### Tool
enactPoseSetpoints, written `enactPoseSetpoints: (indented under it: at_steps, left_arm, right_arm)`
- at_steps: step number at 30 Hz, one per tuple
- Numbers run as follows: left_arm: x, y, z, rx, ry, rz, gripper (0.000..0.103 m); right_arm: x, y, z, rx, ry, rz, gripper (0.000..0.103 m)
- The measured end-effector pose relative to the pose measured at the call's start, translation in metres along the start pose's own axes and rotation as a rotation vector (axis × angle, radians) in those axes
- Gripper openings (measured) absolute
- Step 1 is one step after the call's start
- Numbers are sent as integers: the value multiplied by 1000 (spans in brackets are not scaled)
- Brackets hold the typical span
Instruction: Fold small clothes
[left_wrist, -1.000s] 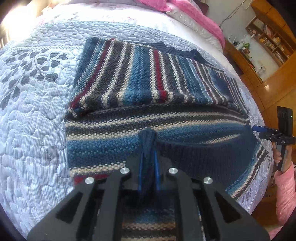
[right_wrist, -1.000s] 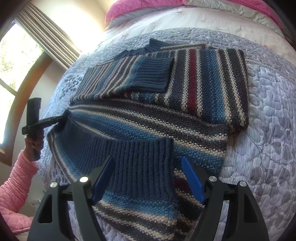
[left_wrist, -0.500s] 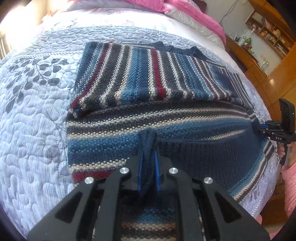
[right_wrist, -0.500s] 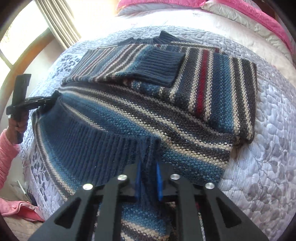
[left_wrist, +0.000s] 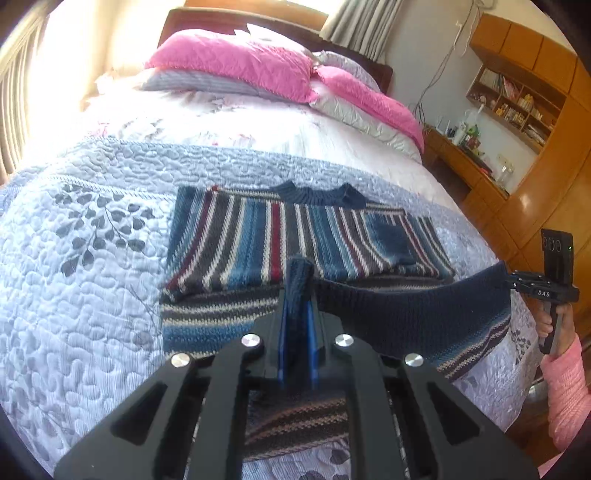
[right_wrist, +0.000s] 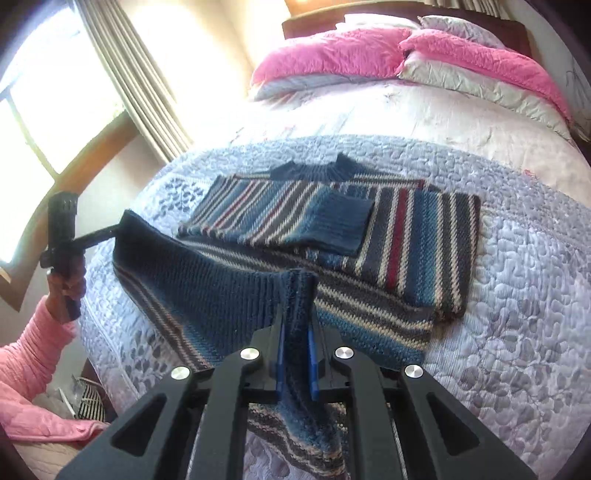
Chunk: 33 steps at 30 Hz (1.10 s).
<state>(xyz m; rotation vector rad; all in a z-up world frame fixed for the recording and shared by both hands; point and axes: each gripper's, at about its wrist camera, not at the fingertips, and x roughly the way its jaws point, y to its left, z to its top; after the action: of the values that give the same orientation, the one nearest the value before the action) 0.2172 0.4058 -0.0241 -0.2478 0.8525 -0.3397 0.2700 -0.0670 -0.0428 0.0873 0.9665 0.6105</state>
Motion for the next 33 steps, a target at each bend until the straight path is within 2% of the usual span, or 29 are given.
enactPoseSetpoints:
  at_steps: [5, 8, 12, 15, 19, 23, 25, 27, 33]
  left_arm:
    - [9, 12, 66, -65, -77, 35, 7]
    - [26, 9, 105, -45, -108, 71, 7]
    - [64, 8, 142, -22, -117, 141, 8]
    - [100, 17, 155, -28, -96, 189, 8]
    - [157, 35, 158, -34, -4, 262, 8]
    - [207, 54, 141, -56, 117, 310, 8]
    - [224, 58, 134, -52, 143, 329, 8]
    - [236, 64, 129, -61, 167, 335, 8]
    - [251, 70, 118, -74, 187, 355, 12]
  right_arm:
    - [-12, -14, 62, 60, -83, -28, 9]
    - [-3, -25, 103, 71, -94, -76, 9]
    - [26, -46, 150, 93, -72, -152, 9]
    - [58, -66, 173, 113, -40, -197, 9]
    - [109, -94, 183, 158, 17, -223, 9]
    - [162, -123, 172, 214, 112, -275, 9]
    - [181, -136, 161, 229, 141, -303, 9]
    - [193, -148, 151, 263, 151, -296, 10]
    - [201, -161, 140, 309, 133, -265, 10]
